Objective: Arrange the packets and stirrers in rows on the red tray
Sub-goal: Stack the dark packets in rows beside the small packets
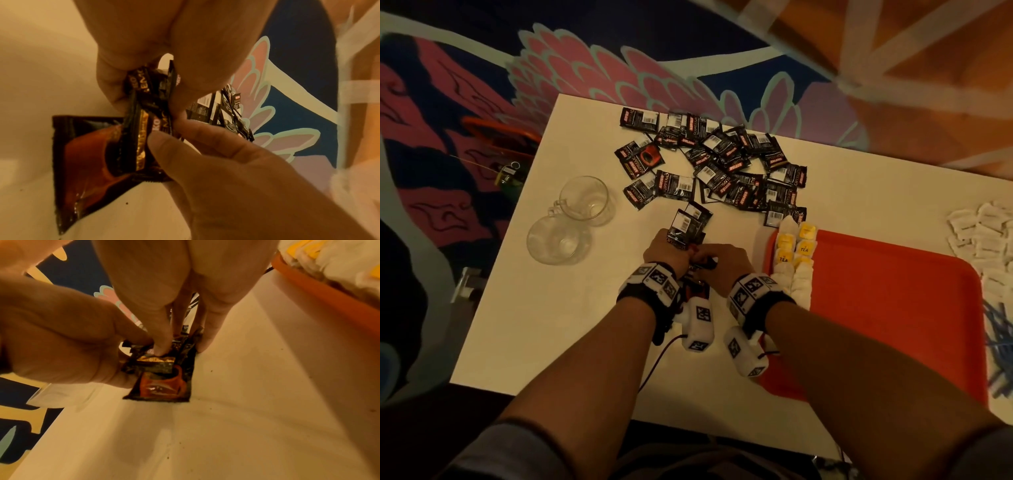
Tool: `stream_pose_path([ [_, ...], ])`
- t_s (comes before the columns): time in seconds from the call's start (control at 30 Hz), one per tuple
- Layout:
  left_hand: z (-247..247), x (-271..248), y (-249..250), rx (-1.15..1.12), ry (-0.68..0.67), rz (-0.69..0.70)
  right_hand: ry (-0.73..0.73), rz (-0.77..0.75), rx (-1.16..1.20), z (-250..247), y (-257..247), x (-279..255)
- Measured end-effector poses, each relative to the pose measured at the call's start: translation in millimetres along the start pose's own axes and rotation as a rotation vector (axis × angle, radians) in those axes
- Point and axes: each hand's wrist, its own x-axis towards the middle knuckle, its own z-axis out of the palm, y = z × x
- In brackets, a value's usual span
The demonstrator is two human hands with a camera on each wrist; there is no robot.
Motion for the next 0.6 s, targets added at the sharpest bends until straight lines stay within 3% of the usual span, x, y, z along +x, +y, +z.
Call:
stream_pose_path([
  [0.17,-4.2,-0.2,-11.4,-0.202,-0.039,0.009,-0.001,-0.025,0.044,-2.2,2.1,-6.2],
  [0.27,-5.2,-1.4,-15.9,-0.402,-0.05,-0.048,0.088,-0.048,0.034,0.5,9.8,-9.0],
  [0.37,-6.2,-3.7,-20.7,-0.566,-0.035,-0.09,0.164,0.039,0.078,-2.5,16.6,-11.2],
  [0.6,-19.7,-4.4,-46.0,-0.698,0.043,-0.09,-0.045,0.073,-0.295,4.2,25.2,-20.7],
])
